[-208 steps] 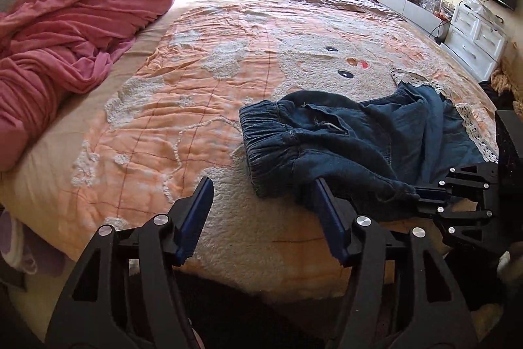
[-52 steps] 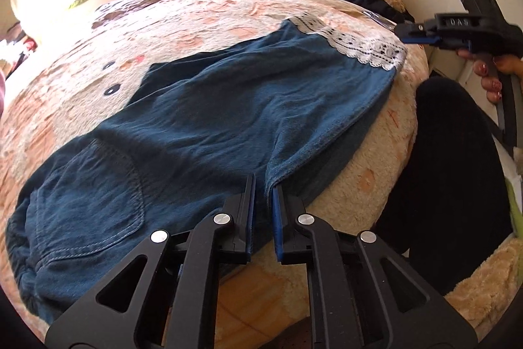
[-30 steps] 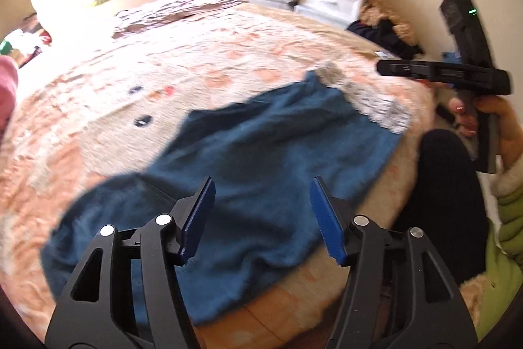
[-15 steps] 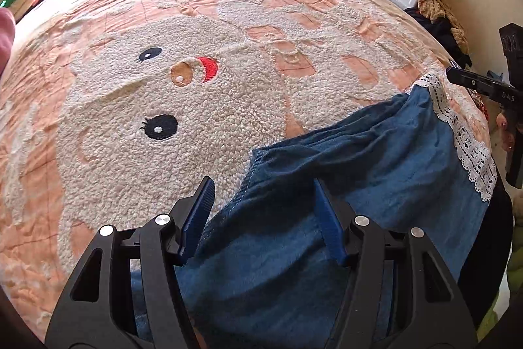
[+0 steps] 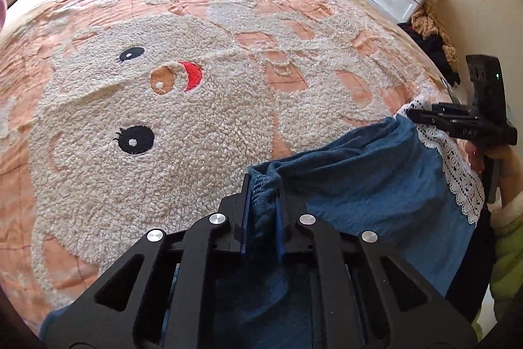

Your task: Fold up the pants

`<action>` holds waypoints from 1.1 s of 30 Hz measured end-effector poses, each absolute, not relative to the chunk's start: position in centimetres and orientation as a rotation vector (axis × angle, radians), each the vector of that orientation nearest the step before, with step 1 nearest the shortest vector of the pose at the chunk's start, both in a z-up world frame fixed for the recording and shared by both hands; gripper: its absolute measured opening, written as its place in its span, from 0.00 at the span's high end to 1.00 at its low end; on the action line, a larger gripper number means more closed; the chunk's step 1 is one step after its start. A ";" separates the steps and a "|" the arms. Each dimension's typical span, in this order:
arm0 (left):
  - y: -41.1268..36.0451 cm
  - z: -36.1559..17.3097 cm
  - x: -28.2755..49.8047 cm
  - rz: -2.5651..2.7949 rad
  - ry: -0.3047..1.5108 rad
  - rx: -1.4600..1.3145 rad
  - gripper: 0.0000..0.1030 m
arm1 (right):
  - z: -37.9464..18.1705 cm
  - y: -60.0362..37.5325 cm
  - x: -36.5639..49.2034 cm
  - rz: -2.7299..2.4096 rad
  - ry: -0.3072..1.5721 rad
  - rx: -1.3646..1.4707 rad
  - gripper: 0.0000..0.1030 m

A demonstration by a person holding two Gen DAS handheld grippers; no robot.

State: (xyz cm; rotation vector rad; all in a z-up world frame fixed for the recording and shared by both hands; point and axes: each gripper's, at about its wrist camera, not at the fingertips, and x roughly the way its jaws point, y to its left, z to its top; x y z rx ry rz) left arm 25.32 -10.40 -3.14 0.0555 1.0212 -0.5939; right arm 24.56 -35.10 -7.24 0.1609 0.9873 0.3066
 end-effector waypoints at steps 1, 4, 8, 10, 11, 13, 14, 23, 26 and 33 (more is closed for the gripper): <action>-10.3 -2.8 25.4 -0.587 1.007 0.046 0.95 | -7.1 -35.2 24.4 0.317 0.984 0.176 0.73; -10.5 -2.1 25.6 -0.569 0.985 0.034 0.96 | -6.0 -35.6 23.2 0.306 0.919 0.208 0.78; -10.7 -1.3 25.9 -0.560 0.948 0.053 0.97 | -2.9 -36.4 22.8 0.266 0.782 0.227 0.81; -10.9 -1.5 26.4 -0.550 0.952 0.052 0.97 | -2.4 -36.6 23.9 0.252 0.770 0.221 0.83; -10.9 -1.7 26.6 -0.552 0.957 0.046 0.97 | -2.7 -36.4 24.6 0.226 0.787 0.185 0.83; -11.4 -2.4 26.8 -0.526 0.959 0.081 0.97 | -4.1 -35.9 25.8 0.204 0.831 0.140 0.83; -11.7 -2.8 26.8 -0.516 0.959 0.105 0.96 | -4.9 -35.5 26.5 0.188 0.864 0.108 0.83; -10.1 -3.2 26.9 -0.440 0.951 0.080 0.76 | -5.3 -37.0 25.8 0.159 0.831 0.182 0.56; -8.6 -1.5 25.5 -0.408 0.917 0.050 0.72 | -3.8 -37.8 23.3 0.143 0.779 0.212 0.55; -5.4 1.5 19.4 -0.377 0.843 -0.016 0.57 | -1.8 -37.6 16.8 0.159 0.723 0.285 0.50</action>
